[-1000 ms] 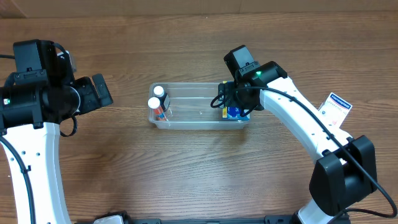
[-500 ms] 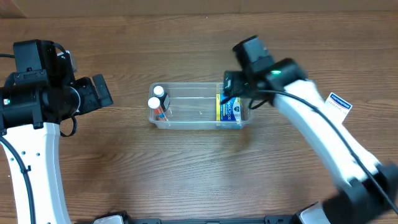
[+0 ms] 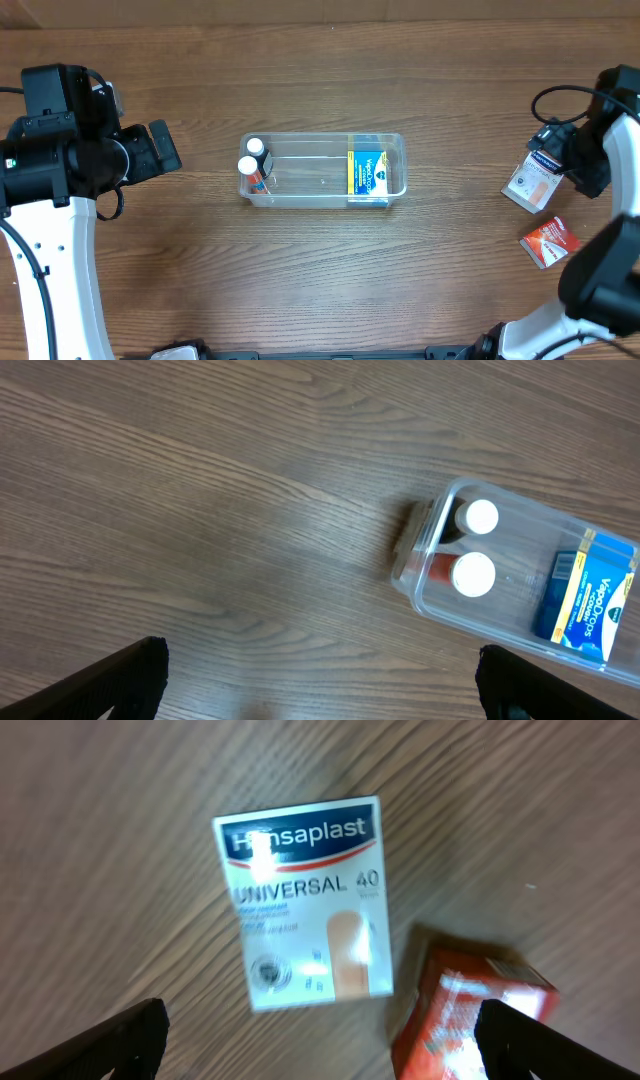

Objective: Pack container
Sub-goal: 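Move the right gripper to the white Hansaplast box and grasp it, then place the Hansaplast box beside the VapoDrops box, release, then move the right gripper to the red box and grasp it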

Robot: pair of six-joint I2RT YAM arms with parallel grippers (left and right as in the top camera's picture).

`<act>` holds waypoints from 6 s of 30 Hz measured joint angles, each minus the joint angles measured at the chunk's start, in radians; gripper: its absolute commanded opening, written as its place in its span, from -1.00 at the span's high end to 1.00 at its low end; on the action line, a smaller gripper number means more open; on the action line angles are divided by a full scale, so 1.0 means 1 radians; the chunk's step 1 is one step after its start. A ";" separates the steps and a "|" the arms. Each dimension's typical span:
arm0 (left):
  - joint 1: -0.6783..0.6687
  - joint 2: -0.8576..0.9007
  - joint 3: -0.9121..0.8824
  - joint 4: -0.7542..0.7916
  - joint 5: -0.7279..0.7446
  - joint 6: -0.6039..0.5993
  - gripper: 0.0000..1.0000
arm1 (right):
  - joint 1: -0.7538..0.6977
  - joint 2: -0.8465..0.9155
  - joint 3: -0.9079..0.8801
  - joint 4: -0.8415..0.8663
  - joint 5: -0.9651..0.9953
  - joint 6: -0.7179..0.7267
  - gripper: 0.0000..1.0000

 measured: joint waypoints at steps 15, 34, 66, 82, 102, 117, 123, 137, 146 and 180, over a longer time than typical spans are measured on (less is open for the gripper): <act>0.000 0.000 0.000 0.000 0.007 0.000 -1.00 | -0.005 0.212 -0.013 0.064 -0.009 -0.021 -1.00; 0.000 0.000 0.000 0.000 0.007 0.000 -1.00 | -0.006 0.241 -0.013 0.071 -0.061 -0.047 -0.74; 0.000 0.000 0.000 0.000 0.007 0.000 -1.00 | -0.007 0.241 -0.013 0.058 -0.095 -0.048 -0.19; 0.000 0.000 0.000 0.000 0.007 0.000 -1.00 | 0.319 -0.248 0.021 -0.109 -0.123 -0.057 -0.20; 0.000 0.000 0.000 -0.003 0.011 0.000 -1.00 | 1.048 -0.166 0.220 0.016 -0.049 0.163 -0.09; 0.000 0.000 0.000 -0.003 0.011 0.000 -1.00 | 1.048 0.148 0.216 0.058 -0.049 0.190 -0.10; 0.000 0.000 0.000 -0.006 0.011 0.000 -1.00 | 1.048 0.216 0.215 0.074 -0.049 0.191 -0.21; 0.000 0.000 0.000 -0.015 0.011 0.000 -1.00 | 1.048 0.248 0.215 0.076 -0.048 0.197 0.49; 0.000 0.000 -0.001 -0.021 0.011 0.004 -1.00 | 1.048 0.248 0.215 0.076 -0.049 0.191 0.92; 0.000 0.000 -0.001 -0.023 0.011 0.004 -1.00 | 0.405 -0.149 0.525 -0.411 0.123 0.315 -0.99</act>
